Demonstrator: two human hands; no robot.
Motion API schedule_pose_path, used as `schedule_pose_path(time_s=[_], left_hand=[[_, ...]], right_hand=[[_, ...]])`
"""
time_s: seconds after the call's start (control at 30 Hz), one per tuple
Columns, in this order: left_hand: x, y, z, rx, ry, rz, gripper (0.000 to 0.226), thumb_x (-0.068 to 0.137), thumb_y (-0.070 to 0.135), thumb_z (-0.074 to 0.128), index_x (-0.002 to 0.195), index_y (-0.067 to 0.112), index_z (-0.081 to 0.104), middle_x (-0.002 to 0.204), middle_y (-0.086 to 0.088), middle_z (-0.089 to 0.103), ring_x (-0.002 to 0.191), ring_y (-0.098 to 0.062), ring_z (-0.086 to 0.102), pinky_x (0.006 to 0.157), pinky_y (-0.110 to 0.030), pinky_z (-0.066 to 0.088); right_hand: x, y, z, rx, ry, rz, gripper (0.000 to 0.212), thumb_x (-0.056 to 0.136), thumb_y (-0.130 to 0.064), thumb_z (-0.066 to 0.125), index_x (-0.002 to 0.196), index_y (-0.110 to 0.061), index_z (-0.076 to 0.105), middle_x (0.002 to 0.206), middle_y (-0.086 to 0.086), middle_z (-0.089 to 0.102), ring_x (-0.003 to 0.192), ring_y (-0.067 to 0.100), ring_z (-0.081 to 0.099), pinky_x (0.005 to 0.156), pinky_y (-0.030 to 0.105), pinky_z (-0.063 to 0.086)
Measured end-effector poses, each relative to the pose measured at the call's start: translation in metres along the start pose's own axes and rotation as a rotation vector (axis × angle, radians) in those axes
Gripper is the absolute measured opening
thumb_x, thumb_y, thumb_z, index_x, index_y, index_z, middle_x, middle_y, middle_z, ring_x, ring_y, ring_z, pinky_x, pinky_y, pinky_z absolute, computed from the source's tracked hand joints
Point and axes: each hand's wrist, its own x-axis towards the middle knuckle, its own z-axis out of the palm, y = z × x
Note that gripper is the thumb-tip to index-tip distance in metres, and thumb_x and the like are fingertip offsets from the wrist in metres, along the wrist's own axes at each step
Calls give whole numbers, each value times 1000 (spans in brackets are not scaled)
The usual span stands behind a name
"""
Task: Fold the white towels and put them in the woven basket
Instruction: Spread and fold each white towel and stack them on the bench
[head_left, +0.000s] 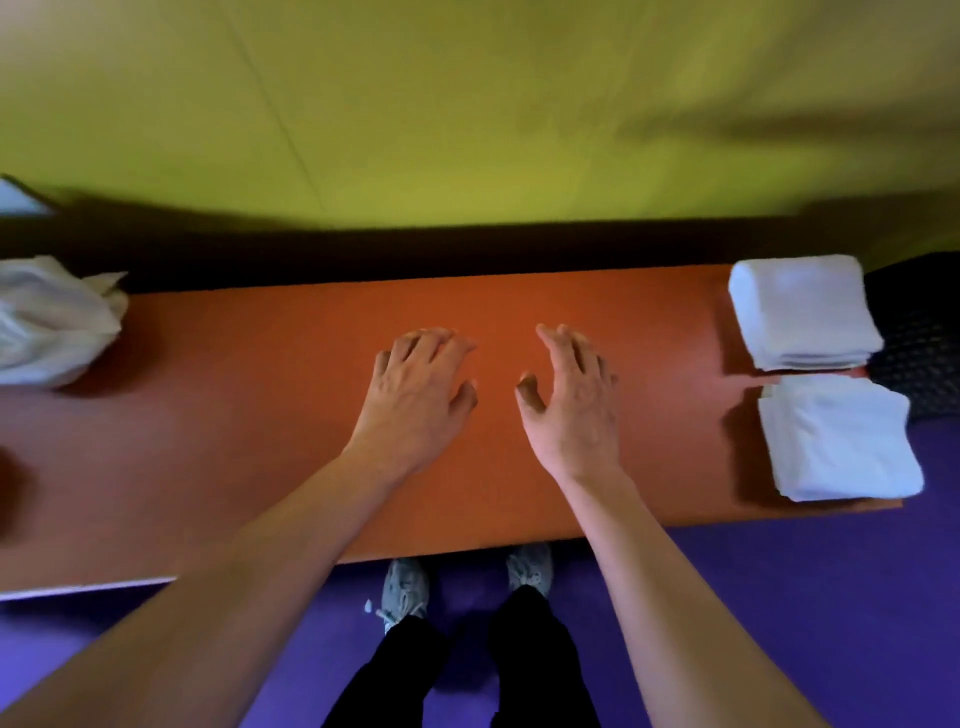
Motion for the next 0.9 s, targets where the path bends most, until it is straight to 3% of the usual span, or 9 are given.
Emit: schedule_pose_path(time_s=[0.4,0.53,0.9], left_hand=[[-82,-151,-27,-62,92,-449,44,90,30,60,133,27,54,137,2,52,128,-26,45,103,-44,39],[-111,-199,-35,-103,146,-582,45,91,28,60,135,29,51,139,2,50,130,-26,43,105,-43,37],[-133,-376,-54,-50,168,-689,48,92,31,60,139,25,50,139,1,51,127,-31,46,101,-45,40]], right_hand=[[24,-143,105,40,-244,-368,50,98,-34,56,146,-23,48,146,3,51,131,22,49,105,45,47],[28,-197,142,27,-348,-489,50,99,-35,53,147,-24,45,149,2,48,135,21,46,109,45,44],[39,-343,246,40,-412,-630,46,96,-31,58,141,-21,52,140,0,55,129,19,52,106,41,47]])
